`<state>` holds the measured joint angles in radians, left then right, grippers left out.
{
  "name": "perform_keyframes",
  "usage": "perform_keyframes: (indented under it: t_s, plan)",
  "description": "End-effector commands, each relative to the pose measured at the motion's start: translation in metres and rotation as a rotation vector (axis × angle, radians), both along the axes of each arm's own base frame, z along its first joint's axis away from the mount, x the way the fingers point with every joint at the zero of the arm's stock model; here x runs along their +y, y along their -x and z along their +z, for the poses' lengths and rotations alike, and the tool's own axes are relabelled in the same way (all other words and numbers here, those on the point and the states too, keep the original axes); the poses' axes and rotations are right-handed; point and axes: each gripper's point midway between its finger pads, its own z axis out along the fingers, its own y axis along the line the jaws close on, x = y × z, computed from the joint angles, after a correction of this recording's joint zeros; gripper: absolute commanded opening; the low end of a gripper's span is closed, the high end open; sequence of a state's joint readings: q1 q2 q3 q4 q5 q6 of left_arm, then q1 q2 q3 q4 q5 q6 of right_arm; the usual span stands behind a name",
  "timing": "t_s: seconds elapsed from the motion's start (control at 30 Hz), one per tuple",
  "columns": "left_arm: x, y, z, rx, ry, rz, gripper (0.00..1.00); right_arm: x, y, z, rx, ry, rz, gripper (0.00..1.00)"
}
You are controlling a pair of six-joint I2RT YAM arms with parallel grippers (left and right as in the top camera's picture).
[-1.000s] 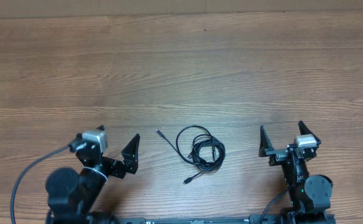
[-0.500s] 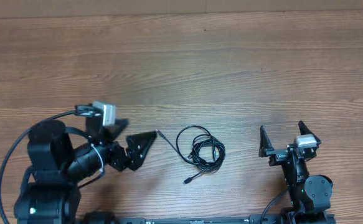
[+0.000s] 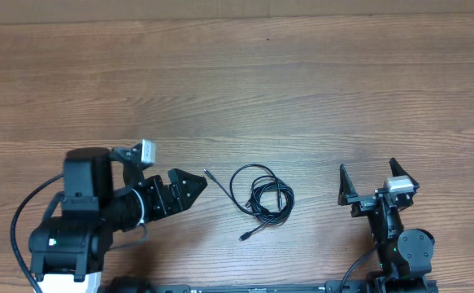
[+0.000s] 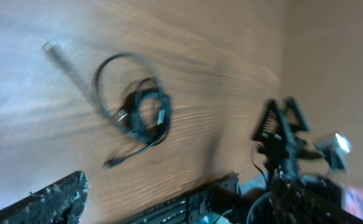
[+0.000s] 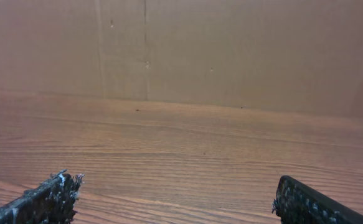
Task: Untangle cables
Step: 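Reach the left gripper forward and down onto the black cable coil, then close the left gripper on the cable coil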
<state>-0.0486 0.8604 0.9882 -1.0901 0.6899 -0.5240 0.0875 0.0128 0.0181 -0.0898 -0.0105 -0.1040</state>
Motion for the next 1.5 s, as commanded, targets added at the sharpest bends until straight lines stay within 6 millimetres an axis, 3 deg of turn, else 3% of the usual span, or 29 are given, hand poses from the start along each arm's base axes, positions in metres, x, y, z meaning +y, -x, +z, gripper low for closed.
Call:
perform_keyframes:
  t_s: [0.0,0.17,0.33,0.47,0.6,0.87,1.27,1.33,1.37,1.43,1.47]
  plan:
    - [0.013,-0.003,-0.013,0.143,-0.066,0.228,0.91,0.001,0.000,-0.001,-0.005,-0.010,-0.001,1.00]
    - [0.004,0.005,-0.029,0.296,-0.096,0.421,0.74,0.001,0.000,-0.001,-0.005,-0.010,-0.001,1.00]
    - [-0.021,0.003,-0.052,0.350,-0.194,0.438,0.76,0.001,0.000,-0.001,-0.005,-0.010,-0.001,1.00]
    - [-0.049,-0.008,-0.078,0.396,-0.255,0.386,0.79,0.001,0.000,-0.001,-0.005,-0.010,-0.001,1.00]
    - [-0.076,-0.013,-0.110,0.491,-0.285,0.323,0.72,0.001,0.000,-0.001,-0.005,-0.010,-0.001,1.00]
    - [-0.094,-0.006,-0.153,0.654,-0.340,0.253,0.67,0.001,0.000,-0.001,-0.005,-0.010,-0.001,1.00]
    - [-0.128,-0.014,-0.191,0.569,-0.390,0.101,0.68,0.001,0.000,-0.001,-0.005,-0.010,-0.001,1.00]
    - [-0.133,-0.014,-0.200,0.557,-0.412,0.092,0.63,0.001,0.000,-0.001,-0.005,-0.010,-0.001,1.00]
    - [-0.132,-0.012,-0.208,0.564,-0.442,0.099,0.49,0.001,0.000,-0.001,-0.005,-0.010,-0.001,1.00]
    - [-0.130,-0.010,-0.214,0.577,-0.460,0.101,0.33,0.001,0.000,-0.001,-0.005,-0.010,-0.001,1.00]
    - [-0.129,-0.010,-0.216,0.581,-0.466,0.102,0.30,0.001,0.000,-0.001,-0.005,-0.010,-0.001,1.00]
